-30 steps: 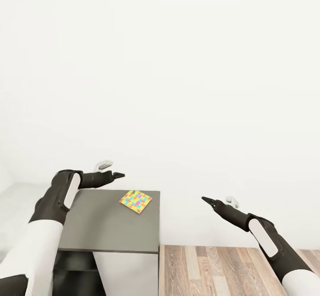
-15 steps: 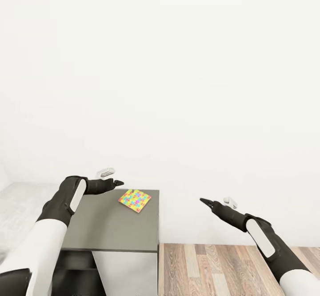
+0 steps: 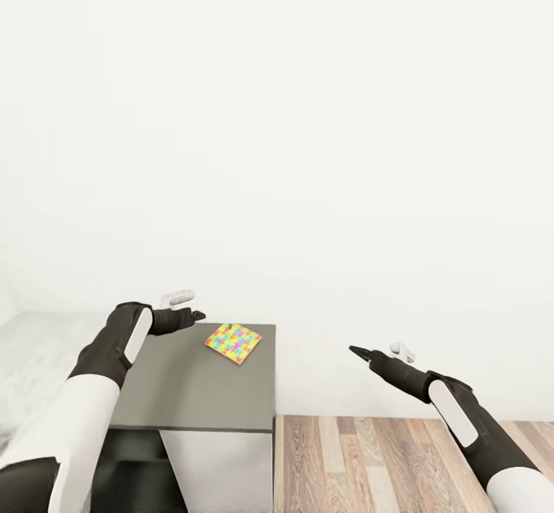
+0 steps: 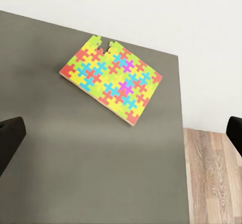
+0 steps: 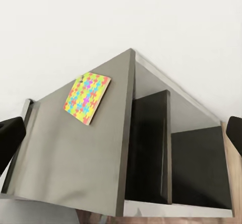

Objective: Put all the toys in the child's room - the three board games (two on the bed and one on the table), the two jigsaw puzzles on the table, and the tennis ball on the table - inside the toy box on the table in the child's room.

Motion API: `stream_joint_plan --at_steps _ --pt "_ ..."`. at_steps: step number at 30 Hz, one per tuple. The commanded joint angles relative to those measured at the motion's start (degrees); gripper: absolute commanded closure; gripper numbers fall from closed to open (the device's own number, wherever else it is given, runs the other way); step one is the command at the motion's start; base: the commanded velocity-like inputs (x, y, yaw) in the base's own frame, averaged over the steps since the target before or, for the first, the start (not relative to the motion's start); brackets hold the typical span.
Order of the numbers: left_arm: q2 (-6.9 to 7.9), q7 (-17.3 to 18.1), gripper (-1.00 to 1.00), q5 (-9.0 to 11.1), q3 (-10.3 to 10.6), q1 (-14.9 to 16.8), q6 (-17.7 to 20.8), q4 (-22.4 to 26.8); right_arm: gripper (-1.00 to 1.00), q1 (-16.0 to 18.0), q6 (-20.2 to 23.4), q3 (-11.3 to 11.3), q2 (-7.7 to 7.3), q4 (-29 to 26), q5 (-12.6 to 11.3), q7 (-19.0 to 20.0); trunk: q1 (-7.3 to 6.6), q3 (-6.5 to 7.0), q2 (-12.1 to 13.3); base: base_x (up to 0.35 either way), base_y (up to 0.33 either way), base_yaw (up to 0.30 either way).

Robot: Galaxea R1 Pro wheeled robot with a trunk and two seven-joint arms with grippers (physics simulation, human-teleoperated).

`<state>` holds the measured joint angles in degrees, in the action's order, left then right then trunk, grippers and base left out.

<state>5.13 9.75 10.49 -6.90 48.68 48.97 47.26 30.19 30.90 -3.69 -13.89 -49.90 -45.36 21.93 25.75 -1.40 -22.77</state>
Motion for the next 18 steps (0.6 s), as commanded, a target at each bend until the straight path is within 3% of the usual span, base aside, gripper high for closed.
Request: stream_joint_plan --at_steps 1,18 --pt "-0.04 0.1 -1.0 0.1 -0.1 0.1 0.3 0.0 -1.0 0.1 0.2 -0.1 -0.04 0.0 -0.3 0.0 0.04 -0.24 -0.1 0.0 0.0 0.0" --pt "-0.11 0.1 -1.0 0.0 0.1 0.3 -2.7 0.0 -1.0 0.1 0.1 -0.1 -0.05 -0.1 -0.2 0.0 0.04 -1.45 -0.1 0.0 0.0 0.0"
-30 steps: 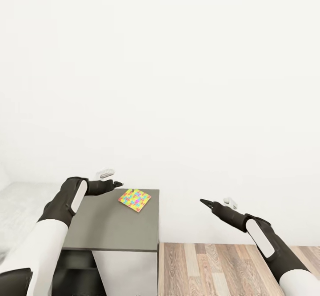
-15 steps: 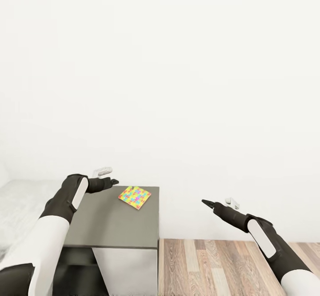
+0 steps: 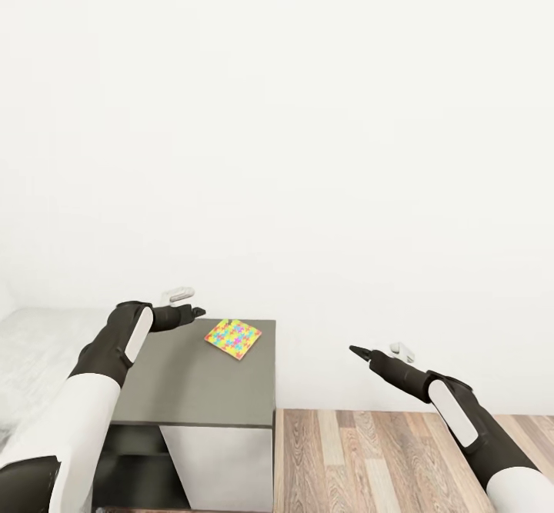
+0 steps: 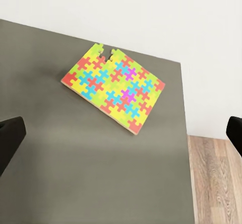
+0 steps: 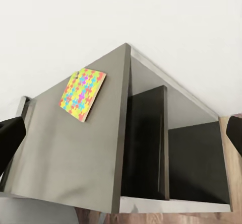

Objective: Put all the toys in the child's room - the three board games (two on the bed and one on the table), the two jigsaw puzzles on the table, and the tennis ball on the table - inside the toy box on the table in the child's room.

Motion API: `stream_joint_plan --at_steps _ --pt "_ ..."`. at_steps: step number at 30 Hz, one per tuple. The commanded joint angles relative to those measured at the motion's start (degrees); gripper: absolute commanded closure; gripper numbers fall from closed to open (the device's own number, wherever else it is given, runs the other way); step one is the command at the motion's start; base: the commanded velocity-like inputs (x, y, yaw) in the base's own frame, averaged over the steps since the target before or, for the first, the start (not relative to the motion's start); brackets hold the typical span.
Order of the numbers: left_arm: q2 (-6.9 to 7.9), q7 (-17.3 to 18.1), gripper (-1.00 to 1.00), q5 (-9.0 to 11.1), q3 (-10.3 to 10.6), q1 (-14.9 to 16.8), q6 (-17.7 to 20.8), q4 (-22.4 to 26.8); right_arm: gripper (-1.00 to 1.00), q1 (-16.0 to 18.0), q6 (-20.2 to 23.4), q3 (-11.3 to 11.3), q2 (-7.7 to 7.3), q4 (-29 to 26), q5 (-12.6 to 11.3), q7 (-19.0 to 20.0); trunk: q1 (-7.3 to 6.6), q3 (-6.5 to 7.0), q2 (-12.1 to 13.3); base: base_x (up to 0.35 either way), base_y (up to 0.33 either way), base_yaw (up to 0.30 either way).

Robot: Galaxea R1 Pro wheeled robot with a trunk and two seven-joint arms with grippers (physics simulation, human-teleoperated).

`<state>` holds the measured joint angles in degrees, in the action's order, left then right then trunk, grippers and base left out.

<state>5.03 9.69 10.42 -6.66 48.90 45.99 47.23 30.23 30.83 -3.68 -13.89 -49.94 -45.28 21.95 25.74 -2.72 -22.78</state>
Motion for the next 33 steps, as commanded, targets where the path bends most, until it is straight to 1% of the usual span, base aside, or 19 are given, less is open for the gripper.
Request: stream_joint_plan --at_steps 1,12,14,16,17,18,21,23,27,33 --pt "-0.02 0.2 -1.0 0.1 -0.1 0.1 0.3 0.0 -1.0 0.0 0.2 -0.1 -0.09 0.0 -0.3 0.0 0.04 -0.15 -0.1 0.0 0.0 0.0" --pt "-0.06 0.1 -1.0 0.0 0.1 0.0 0.2 0.0 -1.0 0.0 0.1 -0.1 -0.26 0.0 -0.2 0.0 0.04 -0.16 -0.1 0.0 0.0 0.0" --pt "-0.05 0.1 -1.0 0.0 0.7 0.1 0.2 0.0 -1.0 0.0 0.1 -0.1 -0.26 0.0 -0.2 -0.1 0.04 -0.16 -0.1 0.014 0.0 0.0" --pt "-0.03 0.0 -1.0 0.0 2.0 0.0 0.2 0.0 -1.0 0.0 0.0 -0.1 -0.26 0.0 -0.2 -0.1 0.04 -0.16 -0.1 0.112 0.0 0.0" --pt "-0.03 0.0 -1.0 0.0 2.2 0.0 0.2 0.0 -1.0 0.0 -0.2 -0.1 -0.26 0.0 -0.2 -0.1 0.04 -0.16 -0.1 0.18 0.0 0.0" --pt "-0.03 0.0 -1.0 0.1 2.7 0.0 0.2 -0.2 -1.0 0.0 -0.8 -0.1 -0.2 0.1 -0.2 -0.1 0.04 -0.16 -0.1 0.226 -0.006 0.0" --pt "-0.02 -0.3 -1.0 0.0 3.2 0.1 0.3 -0.7 -1.0 0.0 -2.8 -0.2 -0.2 0.1 -0.3 -0.1 0.04 -0.16 -0.1 0.226 -0.059 0.0" --pt "-0.04 -1.5 -1.0 0.0 3.4 0.1 0.3 -1.1 -1.0 0.0 -4.2 -0.2 -0.24 0.2 -0.3 -0.1 0.04 -0.16 -0.1 0.119 -0.072 0.0" --pt "-0.04 -3.3 -1.0 0.0 3.5 0.1 0.3 -1.2 -1.0 0.0 -4.6 -0.2 -0.31 0.5 -0.3 0.0 0.04 -0.16 -0.1 0.047 -0.029 0.0" --pt "-0.03 -4.4 -1.0 -0.1 3.5 0.1 0.1 -1.3 -1.0 0.1 -4.9 -0.2 -0.3 1.2 -0.3 0.0 0.04 -0.16 -0.1 0.113 -0.006 0.0"
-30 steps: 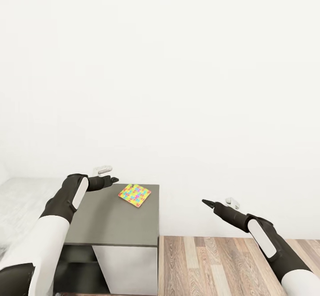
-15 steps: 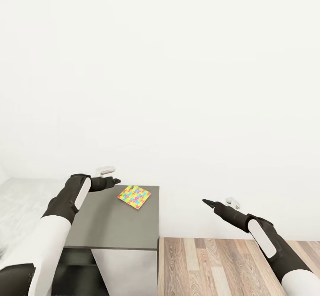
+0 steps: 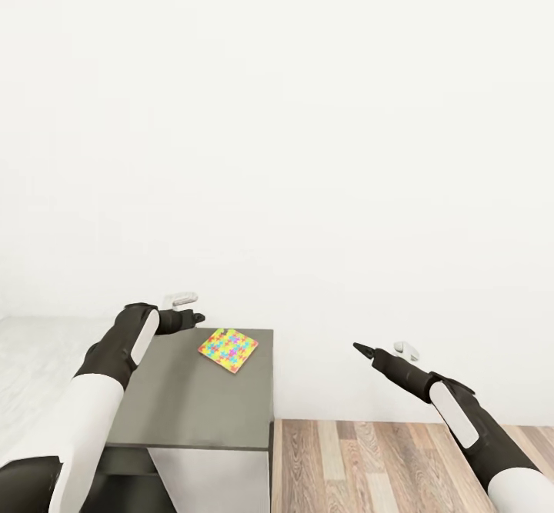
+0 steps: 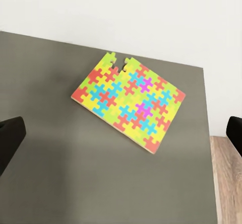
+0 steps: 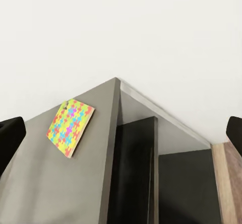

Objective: Put all the toys in the child's room - the three board games (two on the bed and one on the table), the two jigsaw puzzles on the table, and the tennis ball on the table - inside the toy box on the table in the child's room.

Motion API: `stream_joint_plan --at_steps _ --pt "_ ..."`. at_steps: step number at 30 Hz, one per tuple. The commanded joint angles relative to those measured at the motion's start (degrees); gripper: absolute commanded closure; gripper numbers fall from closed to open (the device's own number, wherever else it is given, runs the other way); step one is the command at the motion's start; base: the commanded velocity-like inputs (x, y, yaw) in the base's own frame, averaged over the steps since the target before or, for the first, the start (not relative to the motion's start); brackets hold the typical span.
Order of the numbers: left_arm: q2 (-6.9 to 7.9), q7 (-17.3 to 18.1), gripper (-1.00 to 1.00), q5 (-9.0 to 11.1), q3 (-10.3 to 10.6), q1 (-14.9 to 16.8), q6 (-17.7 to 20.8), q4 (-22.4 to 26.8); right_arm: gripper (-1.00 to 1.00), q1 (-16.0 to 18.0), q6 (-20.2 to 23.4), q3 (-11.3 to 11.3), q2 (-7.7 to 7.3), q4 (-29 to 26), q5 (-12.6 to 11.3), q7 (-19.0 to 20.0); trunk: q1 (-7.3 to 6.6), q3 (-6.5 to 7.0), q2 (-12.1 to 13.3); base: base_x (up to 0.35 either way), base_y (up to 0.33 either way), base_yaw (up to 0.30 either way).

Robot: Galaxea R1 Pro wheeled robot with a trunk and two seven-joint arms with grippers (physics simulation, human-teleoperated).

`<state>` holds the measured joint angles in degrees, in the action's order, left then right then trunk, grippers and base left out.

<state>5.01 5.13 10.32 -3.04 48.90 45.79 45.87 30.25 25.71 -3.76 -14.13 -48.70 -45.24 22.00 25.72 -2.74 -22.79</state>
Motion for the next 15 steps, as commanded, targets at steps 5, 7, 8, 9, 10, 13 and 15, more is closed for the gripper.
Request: stream_joint_plan --at_steps 5,7,8,9,10,13,15 --pt "-0.01 0.1 -1.0 0.0 -0.1 0.1 -0.1 0.0 -1.0 0.0 0.1 -0.1 -0.09 0.1 -0.4 0.1 0.06 -0.13 -0.1 0.107 -0.001 0.0" --pt "0.0 0.0 -1.0 0.0 -0.1 0.1 -0.3 0.0 -1.0 0.0 0.1 -0.2 -0.07 0.1 -0.3 0.1 0.06 -0.13 -0.1 0.047 0.0 0.0" --pt "0.0 0.0 -1.0 0.0 -0.1 0.1 -0.5 -0.1 -1.0 0.0 0.1 -0.2 -0.08 0.1 -0.3 0.1 0.06 -0.13 -0.1 0.108 0.0 0.0" --pt "0.0 0.0 -1.0 0.0 -0.1 0.1 -0.5 -0.1 -1.0 0.0 0.1 -0.2 -0.07 0.1 -0.3 0.1 0.06 -0.13 -0.1 0.175 0.0 0.0" --pt "0.0 0.0 -1.0 0.0 -0.1 0.1 -0.6 -0.1 -1.0 0.0 0.1 -0.2 -0.06 0.1 -0.3 0.1 0.06 -0.13 -0.1 0.201 0.0 0.0" --pt "-0.02 0.0 -1.0 0.0 -0.1 0.1 -0.6 -0.1 -1.0 0.0 0.1 -0.2 -0.08 0.1 -0.3 0.1 0.06 -0.13 -0.1 0.151 0.0 0.0" --pt "-0.03 0.0 -1.0 0.0 -0.1 0.1 -0.7 -0.2 -1.0 0.0 0.1 -0.2 -0.09 0.1 -0.3 0.2 0.06 -0.13 -0.1 0.067 0.0 0.0"
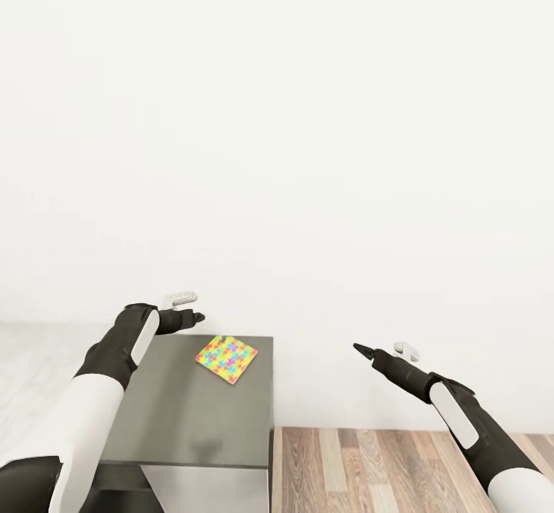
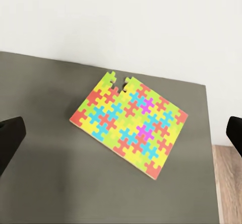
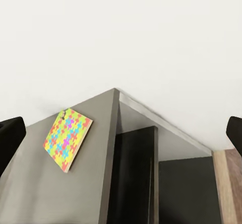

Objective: Put all the toys in the child's room - the three board games (two on the bed and one on the table), the two jigsaw puzzles on the table, and the tennis ball on the table - inside the toy box on the table in the child's room.

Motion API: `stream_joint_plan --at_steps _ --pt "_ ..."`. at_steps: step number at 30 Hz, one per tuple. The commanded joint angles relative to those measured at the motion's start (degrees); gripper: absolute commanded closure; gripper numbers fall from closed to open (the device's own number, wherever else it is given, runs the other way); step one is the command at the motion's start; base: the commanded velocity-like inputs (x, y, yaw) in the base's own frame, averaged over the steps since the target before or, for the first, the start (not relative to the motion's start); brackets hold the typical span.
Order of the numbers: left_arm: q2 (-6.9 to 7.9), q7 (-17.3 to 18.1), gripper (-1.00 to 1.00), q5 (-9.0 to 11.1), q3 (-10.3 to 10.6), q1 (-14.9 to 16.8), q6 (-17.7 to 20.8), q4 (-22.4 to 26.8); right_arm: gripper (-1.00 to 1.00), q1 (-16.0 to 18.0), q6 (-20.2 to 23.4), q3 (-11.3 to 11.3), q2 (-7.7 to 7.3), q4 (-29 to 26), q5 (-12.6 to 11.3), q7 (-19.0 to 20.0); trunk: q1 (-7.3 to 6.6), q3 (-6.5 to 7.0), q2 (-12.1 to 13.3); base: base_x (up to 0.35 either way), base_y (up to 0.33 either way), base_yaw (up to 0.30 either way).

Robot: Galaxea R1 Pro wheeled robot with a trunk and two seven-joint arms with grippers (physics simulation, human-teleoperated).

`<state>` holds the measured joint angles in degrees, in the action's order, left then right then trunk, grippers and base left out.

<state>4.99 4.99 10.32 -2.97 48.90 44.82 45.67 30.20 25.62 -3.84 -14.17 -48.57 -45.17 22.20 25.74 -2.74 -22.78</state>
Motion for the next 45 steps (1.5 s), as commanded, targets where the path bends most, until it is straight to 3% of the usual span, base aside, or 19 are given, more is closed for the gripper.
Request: stream_joint_plan --at_steps 1,18,45 --pt "0.0 0.2 -1.0 0.1 -0.1 0.1 0.3 0.0 -1.0 0.1 0.2 -0.1 -0.06 0.0 -0.4 0.0 0.05 -0.14 -0.1 0.081 0.0 0.0" --pt "0.0 0.2 -1.0 0.1 -0.1 0.1 0.2 -0.6 -1.0 0.1 0.2 -0.1 -0.07 0.0 -0.4 0.1 0.05 -0.14 -0.1 0.18 0.0 0.0" --pt "-0.06 0.2 -1.0 0.1 0.0 0.0 0.2 -0.6 -1.0 0.1 0.4 -0.1 -0.16 0.0 -0.4 0.5 0.05 -0.14 -0.1 0.074 0.0 0.0"
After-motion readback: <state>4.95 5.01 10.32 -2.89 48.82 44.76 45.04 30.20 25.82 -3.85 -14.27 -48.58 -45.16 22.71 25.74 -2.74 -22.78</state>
